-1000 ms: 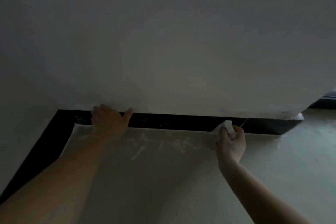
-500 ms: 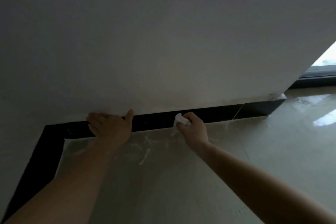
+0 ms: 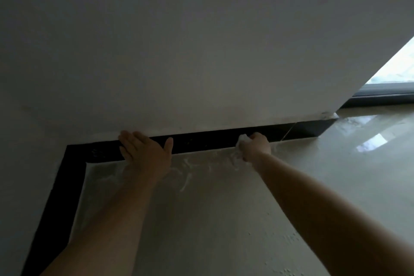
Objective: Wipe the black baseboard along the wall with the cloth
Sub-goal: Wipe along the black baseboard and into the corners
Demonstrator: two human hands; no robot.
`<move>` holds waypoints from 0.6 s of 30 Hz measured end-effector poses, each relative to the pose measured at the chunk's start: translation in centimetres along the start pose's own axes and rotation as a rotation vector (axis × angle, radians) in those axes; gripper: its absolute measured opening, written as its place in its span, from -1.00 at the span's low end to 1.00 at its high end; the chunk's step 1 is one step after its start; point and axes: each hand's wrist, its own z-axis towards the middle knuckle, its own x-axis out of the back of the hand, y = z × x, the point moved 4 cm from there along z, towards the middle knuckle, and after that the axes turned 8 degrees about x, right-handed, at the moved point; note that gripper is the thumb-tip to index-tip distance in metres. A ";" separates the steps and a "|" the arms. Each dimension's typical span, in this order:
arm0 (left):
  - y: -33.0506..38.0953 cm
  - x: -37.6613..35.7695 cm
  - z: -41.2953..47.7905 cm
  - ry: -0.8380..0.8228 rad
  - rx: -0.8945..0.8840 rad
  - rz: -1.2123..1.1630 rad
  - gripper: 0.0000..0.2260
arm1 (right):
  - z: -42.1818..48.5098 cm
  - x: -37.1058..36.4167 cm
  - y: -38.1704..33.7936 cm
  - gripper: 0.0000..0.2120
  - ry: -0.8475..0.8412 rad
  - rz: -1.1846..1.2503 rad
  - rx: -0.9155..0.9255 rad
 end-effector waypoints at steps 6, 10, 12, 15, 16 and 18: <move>-1.9 0.0 0.0 0.056 -0.111 0.208 -0.23 | -1.4 -2.8 2.7 -0.90 0.302 0.545 -0.182; -1.8 0.1 0.2 0.050 -0.118 0.203 -0.26 | -1.3 -5.0 1.2 -0.85 0.353 0.686 -0.195; -2.0 -0.1 0.2 0.065 -0.120 0.194 -0.26 | -2.5 -6.7 0.6 -0.86 0.307 0.737 -0.195; -2.4 -0.4 0.4 0.078 -0.130 0.179 -0.27 | -4.2 -9.1 -0.4 -0.93 0.179 0.692 -0.103; -2.5 -0.4 0.5 0.078 -0.132 0.178 -0.28 | -4.6 -9.7 -0.7 -0.96 0.120 0.675 -0.058; -2.8 -0.5 0.6 0.070 -0.141 0.184 -0.28 | -5.2 -10.2 -1.1 -0.97 0.002 0.619 0.019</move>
